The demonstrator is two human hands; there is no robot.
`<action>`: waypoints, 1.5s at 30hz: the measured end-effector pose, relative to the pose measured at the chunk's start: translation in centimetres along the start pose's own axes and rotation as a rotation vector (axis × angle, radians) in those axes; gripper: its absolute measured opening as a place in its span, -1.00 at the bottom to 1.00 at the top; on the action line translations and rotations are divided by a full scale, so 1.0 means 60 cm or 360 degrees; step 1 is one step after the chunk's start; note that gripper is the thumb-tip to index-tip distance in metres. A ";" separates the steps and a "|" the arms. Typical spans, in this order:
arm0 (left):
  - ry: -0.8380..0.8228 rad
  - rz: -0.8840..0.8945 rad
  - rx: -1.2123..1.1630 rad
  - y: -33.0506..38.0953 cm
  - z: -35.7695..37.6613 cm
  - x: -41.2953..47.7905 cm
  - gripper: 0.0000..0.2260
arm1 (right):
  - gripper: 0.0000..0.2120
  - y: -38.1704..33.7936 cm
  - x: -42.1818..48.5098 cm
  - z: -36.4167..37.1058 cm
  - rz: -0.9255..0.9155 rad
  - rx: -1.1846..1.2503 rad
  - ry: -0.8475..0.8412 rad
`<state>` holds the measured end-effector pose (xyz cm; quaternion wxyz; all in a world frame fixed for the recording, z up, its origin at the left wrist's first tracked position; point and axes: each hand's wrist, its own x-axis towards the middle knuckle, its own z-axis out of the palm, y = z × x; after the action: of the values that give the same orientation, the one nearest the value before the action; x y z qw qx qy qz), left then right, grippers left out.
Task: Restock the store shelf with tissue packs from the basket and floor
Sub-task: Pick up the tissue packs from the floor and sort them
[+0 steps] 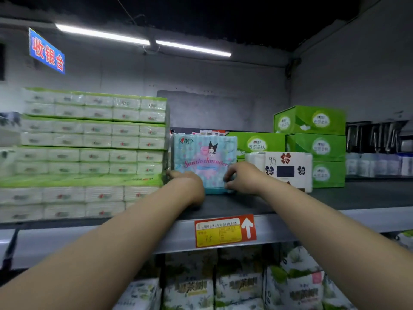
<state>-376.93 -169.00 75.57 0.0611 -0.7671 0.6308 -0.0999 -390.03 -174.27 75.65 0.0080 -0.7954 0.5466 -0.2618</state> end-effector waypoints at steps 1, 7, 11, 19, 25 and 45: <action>-0.0020 -0.0016 0.0020 0.004 0.003 0.008 -0.57 | -0.71 0.001 0.004 0.005 -0.0002 -0.0008 -0.0025; -0.0115 0.0029 0.0212 0.011 0.008 0.025 -0.54 | -0.59 0.001 0.007 0.012 0.0021 0.0003 -0.0121; -0.0104 -0.0175 -0.0140 0.004 0.013 0.019 -0.33 | -0.61 -0.003 -0.009 0.007 0.0043 -0.0046 -0.0073; 0.0614 0.0643 -0.0639 -0.008 0.015 -0.022 -0.37 | -0.54 0.011 -0.110 -0.038 -0.0023 -0.0337 0.0493; 0.0854 0.1042 -0.0513 0.037 0.006 -0.081 -0.39 | -0.46 0.043 -0.238 -0.074 0.0095 -0.0572 0.0468; 0.0316 0.2301 -0.0327 0.360 0.190 -0.523 -0.29 | -0.22 0.140 -0.923 -0.045 0.1516 -0.0823 0.0040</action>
<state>-400.71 -142.85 57.35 -0.0180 -0.1488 0.9877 -0.0441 -413.14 -128.51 52.86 -0.0768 -0.4326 0.8932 -0.0958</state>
